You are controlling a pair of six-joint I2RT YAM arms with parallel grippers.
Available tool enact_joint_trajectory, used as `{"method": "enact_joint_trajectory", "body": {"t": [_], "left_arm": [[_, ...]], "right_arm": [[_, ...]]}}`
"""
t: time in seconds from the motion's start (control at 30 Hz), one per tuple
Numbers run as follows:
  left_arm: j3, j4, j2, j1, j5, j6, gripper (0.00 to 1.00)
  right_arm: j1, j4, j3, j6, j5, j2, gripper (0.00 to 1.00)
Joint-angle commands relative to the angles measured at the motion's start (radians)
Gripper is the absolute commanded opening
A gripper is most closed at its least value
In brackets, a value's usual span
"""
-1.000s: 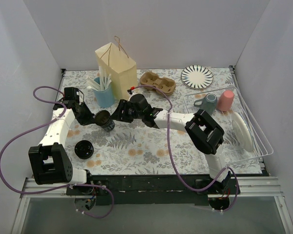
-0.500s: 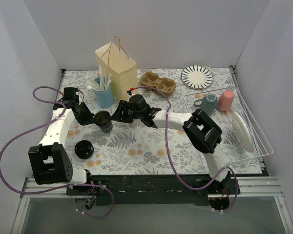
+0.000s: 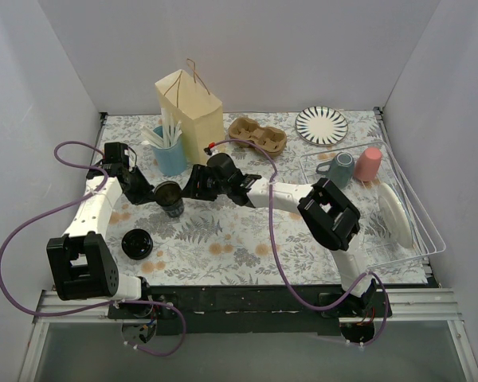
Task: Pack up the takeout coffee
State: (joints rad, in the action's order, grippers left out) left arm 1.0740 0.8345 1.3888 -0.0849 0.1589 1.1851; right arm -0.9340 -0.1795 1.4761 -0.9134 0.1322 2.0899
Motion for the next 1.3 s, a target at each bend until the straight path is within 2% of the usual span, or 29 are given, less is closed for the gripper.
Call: {"method": "enact_joint_trajectory", "body": {"t": [0.0,0.43,0.67,0.9,1.07,1.2,1.27], "left_arm": [[0.029,0.011,-0.008,0.002,0.027,-0.007,0.0],[0.144,0.054,0.0,0.002,-0.033,0.007,0.0],[0.224,0.094,-0.002,0.001,-0.104,-0.005,0.0],[0.308,0.133,-0.014,0.002,-0.078,-0.004,0.0],[0.392,0.16,-0.016,0.001,-0.022,-0.033,0.0],[0.458,0.178,-0.031,0.036,-0.028,-0.041,0.0],[0.461,0.172,-0.042,0.069,-0.025,-0.025,0.0]], "right_arm": [[-0.017,-0.008,0.052,0.019,-0.013,0.015,0.56],[-0.022,-0.003,0.056,0.022,-0.011,0.007,0.55],[-0.016,0.003,0.084,0.079,0.015,-0.028,0.55],[-0.008,0.032,0.093,0.097,0.021,-0.102,0.55],[-0.002,0.095,0.035,0.189,0.058,-0.23,0.56],[0.027,0.178,-0.098,0.266,0.104,-0.401,0.58],[0.034,0.305,-0.126,0.339,0.11,-0.497,0.59]]}}
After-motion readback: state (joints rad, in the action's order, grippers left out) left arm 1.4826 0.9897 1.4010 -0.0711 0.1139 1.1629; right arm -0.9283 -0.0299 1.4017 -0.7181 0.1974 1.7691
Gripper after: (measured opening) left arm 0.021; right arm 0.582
